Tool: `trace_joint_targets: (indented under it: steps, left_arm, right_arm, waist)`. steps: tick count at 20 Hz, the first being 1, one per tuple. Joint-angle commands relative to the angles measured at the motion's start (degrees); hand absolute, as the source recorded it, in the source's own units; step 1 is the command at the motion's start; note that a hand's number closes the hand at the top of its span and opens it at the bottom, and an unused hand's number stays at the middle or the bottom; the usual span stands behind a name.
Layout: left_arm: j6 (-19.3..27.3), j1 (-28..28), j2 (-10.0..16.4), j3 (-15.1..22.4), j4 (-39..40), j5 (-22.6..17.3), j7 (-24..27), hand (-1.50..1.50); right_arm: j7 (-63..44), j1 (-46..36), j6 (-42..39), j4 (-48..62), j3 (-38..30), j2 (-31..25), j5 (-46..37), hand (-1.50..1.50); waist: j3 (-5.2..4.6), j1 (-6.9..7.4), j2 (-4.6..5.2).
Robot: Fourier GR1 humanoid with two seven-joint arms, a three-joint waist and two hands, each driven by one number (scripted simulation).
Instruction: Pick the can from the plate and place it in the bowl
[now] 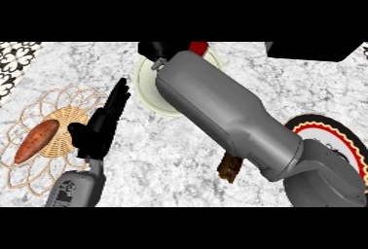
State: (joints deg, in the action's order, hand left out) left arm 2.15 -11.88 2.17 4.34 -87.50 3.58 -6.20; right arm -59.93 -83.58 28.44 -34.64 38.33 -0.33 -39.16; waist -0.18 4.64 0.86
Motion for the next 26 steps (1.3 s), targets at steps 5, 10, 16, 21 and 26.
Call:
trace_joint_targets:
  steps: [5,10,16,21,26]
  left_arm:
    - [0.8,0.3,-0.1,-0.4,-0.6,0.4,-0.8,0.0]
    - [1.5,0.3,-0.2,-0.9,0.5,1.0,1.8,0.0]
    - [1.2,0.4,-0.8,-0.6,0.8,0.6,1.1,0.0]
    - [1.0,1.2,-0.1,-1.5,2.3,0.7,2.6,0.0]
    - [-0.3,5.0,0.1,-0.8,0.0,0.0,4.1,0.0]
  right_arm:
    - [1.9,3.9,4.8,8.1,-0.3,0.3,2.5,1.5]
    - [9.0,12.2,9.1,7.3,-5.2,0.3,9.3,1.5]
    - [24.9,14.7,6.5,5.4,-9.8,0.3,18.3,-1.5]
    - [31.3,15.5,17.1,2.4,-11.6,0.3,20.1,-1.5]
    - [31.5,14.9,24.0,0.5,-10.8,0.3,20.9,-1.5]
  waist:
    - [0.1,-1.22,-0.1]
    - [0.17,-1.99,0.01]
    - [0.18,-1.64,0.2]
    - [0.19,-2.04,0.0]
    - [0.16,-2.37,-0.53]
